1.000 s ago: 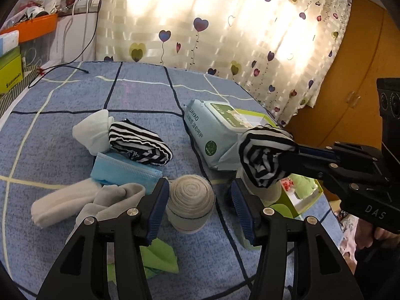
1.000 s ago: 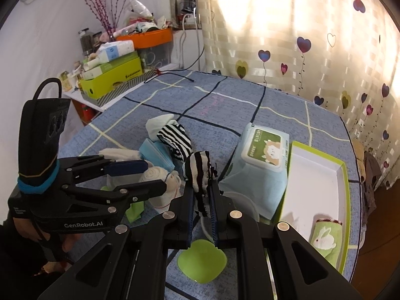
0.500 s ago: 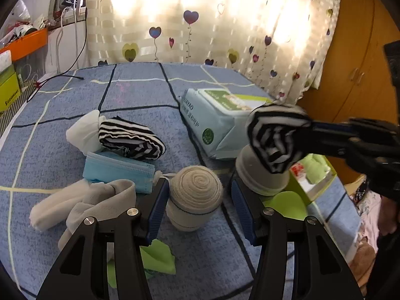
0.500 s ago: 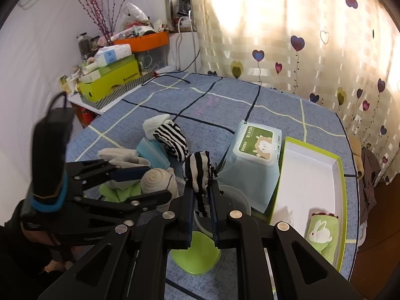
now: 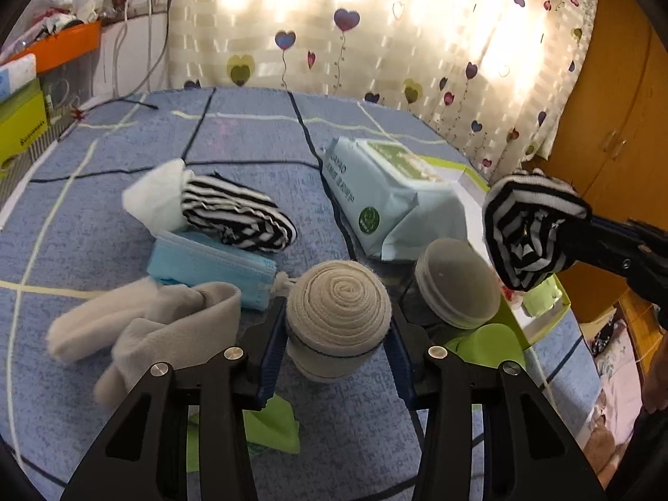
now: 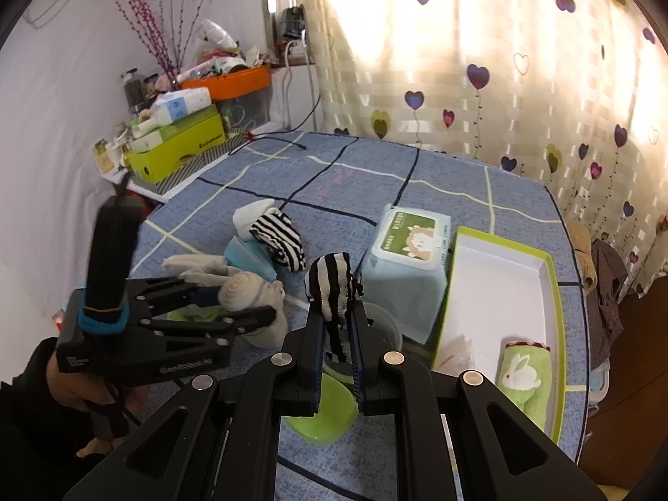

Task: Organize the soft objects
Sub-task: 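Grasp the rolled beige sock with the left gripper, then carry the striped sock and beige sock over the white box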

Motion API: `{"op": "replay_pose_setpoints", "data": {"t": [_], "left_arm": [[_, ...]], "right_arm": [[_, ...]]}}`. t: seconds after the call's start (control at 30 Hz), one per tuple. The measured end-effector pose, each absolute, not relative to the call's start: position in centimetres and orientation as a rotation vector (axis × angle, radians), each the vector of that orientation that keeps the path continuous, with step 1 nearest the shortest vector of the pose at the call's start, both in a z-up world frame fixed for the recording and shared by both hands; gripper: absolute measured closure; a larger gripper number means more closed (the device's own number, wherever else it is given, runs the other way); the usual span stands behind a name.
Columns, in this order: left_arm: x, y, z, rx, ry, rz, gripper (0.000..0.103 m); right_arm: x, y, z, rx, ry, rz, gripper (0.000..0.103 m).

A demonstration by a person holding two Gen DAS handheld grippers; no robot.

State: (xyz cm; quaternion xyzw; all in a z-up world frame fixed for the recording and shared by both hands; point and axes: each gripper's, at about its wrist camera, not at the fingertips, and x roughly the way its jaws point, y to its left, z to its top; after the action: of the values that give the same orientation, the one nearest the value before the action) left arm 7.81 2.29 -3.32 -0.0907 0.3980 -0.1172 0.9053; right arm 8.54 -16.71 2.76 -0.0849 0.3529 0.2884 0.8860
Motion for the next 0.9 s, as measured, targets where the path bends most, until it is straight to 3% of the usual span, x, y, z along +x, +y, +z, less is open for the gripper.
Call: {"op": "replay_pose_setpoints", "data": {"t": [0.43,0.9], "left_arm": [[4.3,0.9,2.7,-0.186,0.702,-0.279,0.058],[4.6,-4.4,5.7,-0.125,0.674,-0.378,0.058]], "right_arm": [[6.2,-20.6,4.1,-0.090,0.684,0.537,0.092],[5.0,-24.2,4.5,-0.032,0.651,0.488,0.092]]}}
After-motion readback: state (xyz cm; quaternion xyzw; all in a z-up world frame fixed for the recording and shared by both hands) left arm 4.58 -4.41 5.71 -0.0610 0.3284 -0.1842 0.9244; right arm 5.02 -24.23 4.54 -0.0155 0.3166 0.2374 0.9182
